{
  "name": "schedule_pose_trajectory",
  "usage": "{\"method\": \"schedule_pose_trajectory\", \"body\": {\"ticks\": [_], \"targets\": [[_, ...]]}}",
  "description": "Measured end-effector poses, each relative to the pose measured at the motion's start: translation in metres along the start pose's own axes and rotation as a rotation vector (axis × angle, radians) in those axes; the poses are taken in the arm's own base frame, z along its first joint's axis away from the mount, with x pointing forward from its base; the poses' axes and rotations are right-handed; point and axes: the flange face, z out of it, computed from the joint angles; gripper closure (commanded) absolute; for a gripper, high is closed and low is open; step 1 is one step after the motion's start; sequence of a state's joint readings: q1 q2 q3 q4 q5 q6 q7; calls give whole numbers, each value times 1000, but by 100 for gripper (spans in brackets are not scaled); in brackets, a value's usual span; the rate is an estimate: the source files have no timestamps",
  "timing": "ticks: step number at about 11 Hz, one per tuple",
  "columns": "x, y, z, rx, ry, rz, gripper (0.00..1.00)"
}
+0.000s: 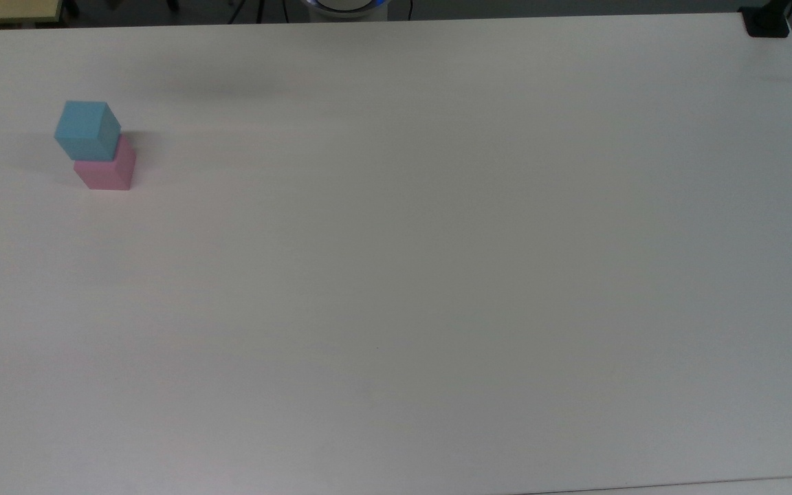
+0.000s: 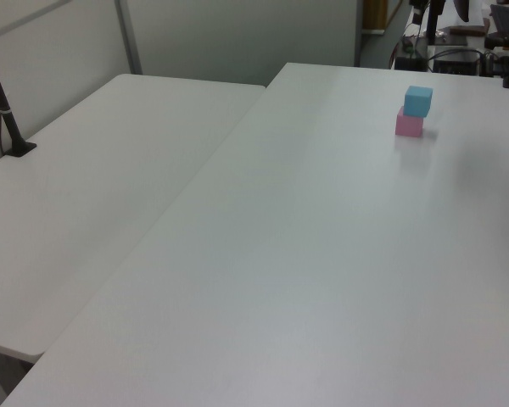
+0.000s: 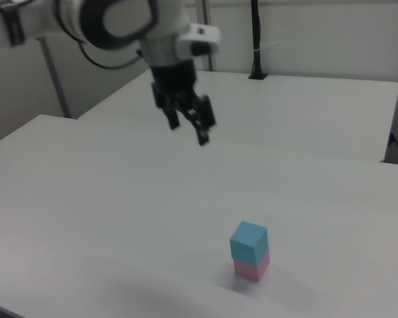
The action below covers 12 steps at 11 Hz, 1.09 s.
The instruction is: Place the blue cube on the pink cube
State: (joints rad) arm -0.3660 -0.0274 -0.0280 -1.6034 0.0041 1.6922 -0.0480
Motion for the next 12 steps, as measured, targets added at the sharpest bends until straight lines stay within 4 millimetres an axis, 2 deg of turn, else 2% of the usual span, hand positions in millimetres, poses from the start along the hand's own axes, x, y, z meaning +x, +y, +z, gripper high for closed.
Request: {"method": "schedule_pose_trajectory", "body": {"ticks": [2,3,6,8,12], "targets": [[-15,-51,-21,15,0,-13,0],[-19,-73,-24,14,-1,-48,0],[-24,-120,-17,7,-15,-175,0],[-24,-134,-8,6,-31,-269,0],[-24,-130,-3,17,-43,-269,0]]}}
